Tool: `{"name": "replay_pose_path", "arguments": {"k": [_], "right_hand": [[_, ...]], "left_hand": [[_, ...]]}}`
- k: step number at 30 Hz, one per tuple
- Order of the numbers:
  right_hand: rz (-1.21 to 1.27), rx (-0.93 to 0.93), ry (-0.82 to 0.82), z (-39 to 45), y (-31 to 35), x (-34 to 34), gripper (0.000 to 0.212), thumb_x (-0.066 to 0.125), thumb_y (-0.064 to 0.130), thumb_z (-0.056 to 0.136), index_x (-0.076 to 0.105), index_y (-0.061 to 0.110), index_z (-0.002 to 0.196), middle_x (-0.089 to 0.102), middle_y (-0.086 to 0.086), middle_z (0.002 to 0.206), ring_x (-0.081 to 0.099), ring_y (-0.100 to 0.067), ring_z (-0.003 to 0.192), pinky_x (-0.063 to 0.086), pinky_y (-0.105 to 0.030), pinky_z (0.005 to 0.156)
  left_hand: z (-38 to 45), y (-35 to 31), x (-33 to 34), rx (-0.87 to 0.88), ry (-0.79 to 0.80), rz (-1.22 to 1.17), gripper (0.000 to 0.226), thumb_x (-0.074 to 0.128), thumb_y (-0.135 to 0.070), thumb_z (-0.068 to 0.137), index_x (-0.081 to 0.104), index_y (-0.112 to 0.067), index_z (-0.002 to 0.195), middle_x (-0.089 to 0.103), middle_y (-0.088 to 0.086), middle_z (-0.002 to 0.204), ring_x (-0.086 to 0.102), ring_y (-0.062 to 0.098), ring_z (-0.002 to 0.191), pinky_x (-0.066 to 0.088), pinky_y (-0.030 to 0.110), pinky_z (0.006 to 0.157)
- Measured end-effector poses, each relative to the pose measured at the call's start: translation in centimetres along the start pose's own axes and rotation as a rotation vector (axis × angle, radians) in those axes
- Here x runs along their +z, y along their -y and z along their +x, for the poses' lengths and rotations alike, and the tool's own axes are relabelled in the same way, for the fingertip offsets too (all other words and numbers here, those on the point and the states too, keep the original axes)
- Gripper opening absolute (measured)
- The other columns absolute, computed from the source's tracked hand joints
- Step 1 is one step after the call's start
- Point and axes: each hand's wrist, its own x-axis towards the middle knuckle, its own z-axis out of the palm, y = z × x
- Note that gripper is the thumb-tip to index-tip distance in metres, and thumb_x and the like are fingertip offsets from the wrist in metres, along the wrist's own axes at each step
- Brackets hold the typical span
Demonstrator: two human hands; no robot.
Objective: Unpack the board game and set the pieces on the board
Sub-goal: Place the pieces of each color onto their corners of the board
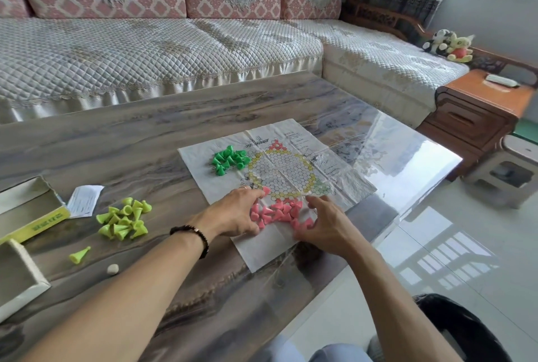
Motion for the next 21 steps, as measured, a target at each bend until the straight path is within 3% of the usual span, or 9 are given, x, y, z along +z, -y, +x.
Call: {"name": "replay_pose_path", "arguments": {"k": [2,4,6,8,10,11,14,17,21], "right_hand": [[-0.027,-0.013,0.018,0.5,0.4,0.2,0.055,0.074,0.029,0.072,0.052,0.017,0.121,0.045,0.004,0.108,0.049,-0.017,0.096,0.04,-0.025,0.073],[-0.028,-0.036,0.004,1.1,0.6,0.5,0.039,0.073,0.027,0.071,0.055,0.018,0.105,0.044,0.006,0.1,0.048,-0.018,0.092,0.039,-0.025,0.069],[-0.018,-0.036,-0.001,1.6,0.5,0.7,0.052,0.073,0.03,0.072,0.054,0.016,0.117,0.045,0.004,0.104,0.05,-0.018,0.093,0.042,-0.028,0.074],[-0.02,-0.023,-0.007,2.0,0.2,0.5,0.07,0.075,0.032,0.072,0.047,0.013,0.133,0.044,0.003,0.109,0.049,-0.017,0.095,0.041,-0.028,0.079],[-0.016,-0.017,-0.001,2.3,0.0,0.4,0.07,0.075,0.032,0.073,0.047,0.013,0.134,0.044,0.002,0.11,0.049,-0.016,0.095,0.042,-0.029,0.08],[-0.012,-0.02,0.003,2.5,0.0,0.3,0.066,0.075,0.031,0.073,0.05,0.013,0.131,0.044,0.002,0.109,0.05,-0.016,0.093,0.044,-0.03,0.08],[0.003,-0.031,-0.013,2.7,-0.1,0.6,0.062,0.076,0.033,0.073,0.055,0.014,0.128,0.045,0.003,0.107,0.049,-0.015,0.094,0.043,-0.028,0.08],[0.039,-0.034,-0.009,2.7,-0.3,0.6,0.068,0.078,0.035,0.07,0.054,0.016,0.13,0.045,0.005,0.105,0.051,-0.014,0.091,0.042,-0.026,0.076],[0.054,-0.052,0.014,2.0,-0.9,0.3,0.063,0.078,0.028,0.069,0.056,0.019,0.128,0.045,0.006,0.105,0.055,-0.015,0.082,0.05,-0.031,0.074]], "left_hand": [[0.6,-0.6,0.3,0.018,-0.013,-0.037,0.066,0.075,-0.003,0.078,0.048,-0.012,0.138,0.051,-0.002,0.097,0.05,0.004,0.069,0.04,0.013,0.056],[1.1,-1.0,0.5,0.043,-0.037,0.001,0.055,0.073,-0.004,0.078,0.053,-0.018,0.127,0.056,0.001,0.108,0.051,0.003,0.074,0.042,0.011,0.061],[1.4,-0.9,0.5,0.052,-0.051,-0.009,0.068,0.076,-0.005,0.076,0.047,-0.016,0.137,0.051,0.004,0.122,0.056,0.003,0.08,0.043,0.01,0.063],[1.6,-0.7,0.0,0.032,-0.041,-0.067,0.09,0.081,-0.005,0.072,0.033,-0.016,0.148,0.04,0.008,0.137,0.065,0.015,0.095,0.049,0.012,0.066],[2.1,-0.5,-0.6,-0.023,0.013,-0.095,0.108,0.086,-0.005,0.068,0.02,-0.017,0.153,0.03,0.012,0.146,0.063,0.028,0.108,0.054,0.02,0.075],[2.5,-0.6,-0.8,-0.046,0.055,-0.129,0.109,0.085,-0.002,0.068,0.019,-0.016,0.153,0.032,0.013,0.146,0.062,0.03,0.11,0.055,0.021,0.072],[3.5,-1.4,-1.2,-0.042,0.166,-0.21,0.081,0.078,0.011,0.071,0.043,-0.013,0.139,0.054,0.01,0.122,0.064,0.014,0.088,0.051,0.014,0.057],[3.9,-1.5,-0.6,-0.007,0.167,-0.178,0.056,0.076,0.011,0.073,0.056,-0.014,0.119,0.053,0.0,0.094,0.054,0.003,0.064,0.047,0.01,0.054],[3.6,-0.5,-0.2,0.048,0.114,-0.097,0.047,0.08,0.003,0.07,0.061,-0.009,0.112,0.064,0.012,0.104,0.058,-0.007,0.057,0.05,0.014,0.06]]}}
